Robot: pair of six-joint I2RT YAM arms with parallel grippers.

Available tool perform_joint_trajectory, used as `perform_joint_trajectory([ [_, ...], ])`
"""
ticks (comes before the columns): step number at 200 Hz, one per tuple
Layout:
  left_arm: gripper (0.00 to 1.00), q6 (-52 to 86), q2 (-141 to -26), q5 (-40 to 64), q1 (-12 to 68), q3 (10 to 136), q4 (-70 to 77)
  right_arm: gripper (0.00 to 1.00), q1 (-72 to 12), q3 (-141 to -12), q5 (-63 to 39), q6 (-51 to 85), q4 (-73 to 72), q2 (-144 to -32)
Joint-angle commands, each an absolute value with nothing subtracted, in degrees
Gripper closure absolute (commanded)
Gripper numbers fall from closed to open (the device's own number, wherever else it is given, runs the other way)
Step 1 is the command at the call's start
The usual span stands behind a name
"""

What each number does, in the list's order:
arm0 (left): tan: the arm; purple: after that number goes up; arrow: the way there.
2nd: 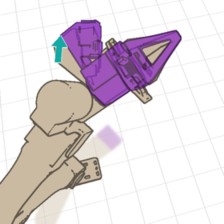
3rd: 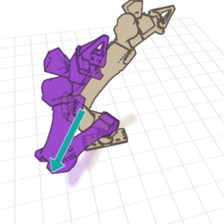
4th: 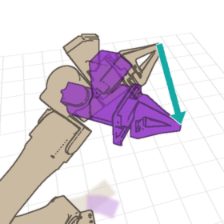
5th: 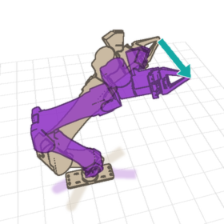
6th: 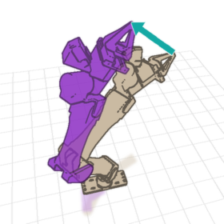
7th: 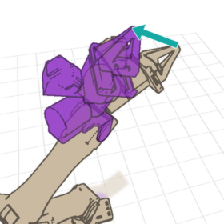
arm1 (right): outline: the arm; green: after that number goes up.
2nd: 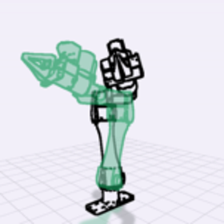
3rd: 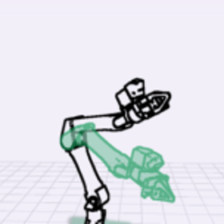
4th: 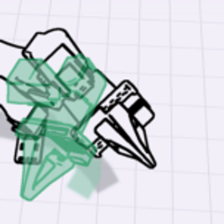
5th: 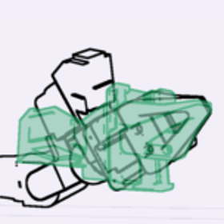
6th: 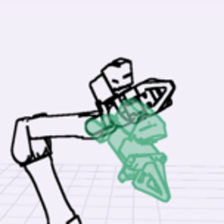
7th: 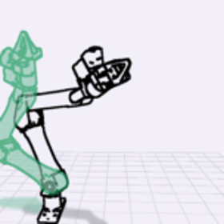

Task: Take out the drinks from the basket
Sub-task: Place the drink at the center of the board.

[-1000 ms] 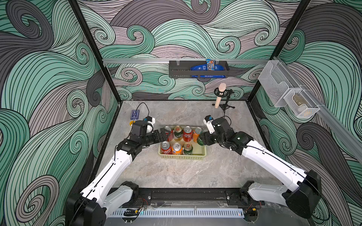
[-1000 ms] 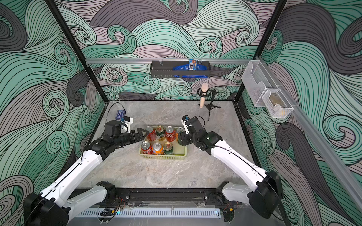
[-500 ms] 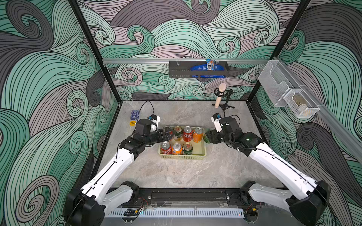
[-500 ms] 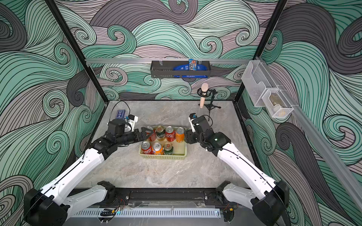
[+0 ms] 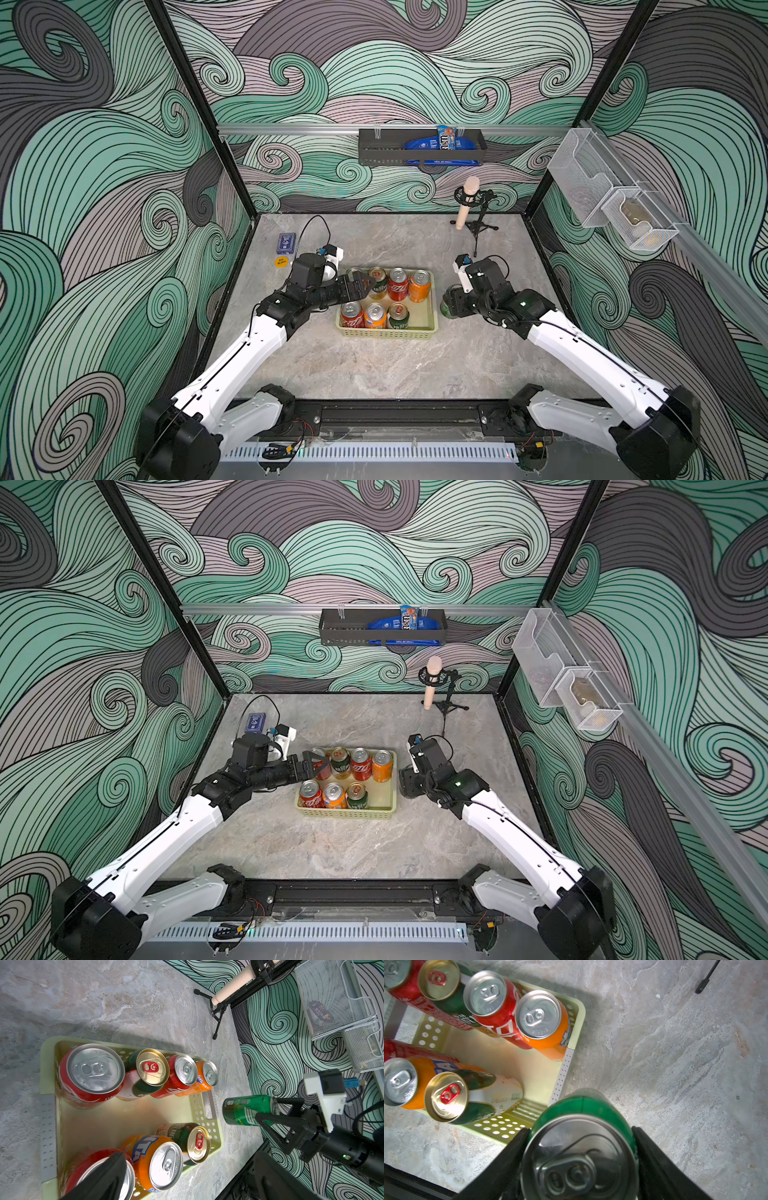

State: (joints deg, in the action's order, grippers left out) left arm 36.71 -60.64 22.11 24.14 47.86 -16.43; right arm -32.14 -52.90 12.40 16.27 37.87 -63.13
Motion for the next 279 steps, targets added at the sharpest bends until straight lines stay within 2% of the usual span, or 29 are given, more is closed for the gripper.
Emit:
perform_joint_trajectory([
  [1,0.01,36.91,-59.96,21.28,24.43,47.64,-15.29,0.47,-31.82,-52.58,13.54,17.73,34.45,-60.95],
  [106,0.01,37.45,-58.71,20.49,24.52,44.88,-14.77,0.48,-32.11,-47.02,8.38,20.33,34.06,-60.13],
  [222,0.01,37.47,-58.62,20.13,24.6,43.69,-14.23,0.47,-36.95,-42.5,8.45,25.11,32.1,-61.01],
  [279,0.01,37.0,-58.54,19.69,24.58,43.56,-14.41,0.41,-37.8,-42.45,10.11,25.67,31.99,-62.36],
])
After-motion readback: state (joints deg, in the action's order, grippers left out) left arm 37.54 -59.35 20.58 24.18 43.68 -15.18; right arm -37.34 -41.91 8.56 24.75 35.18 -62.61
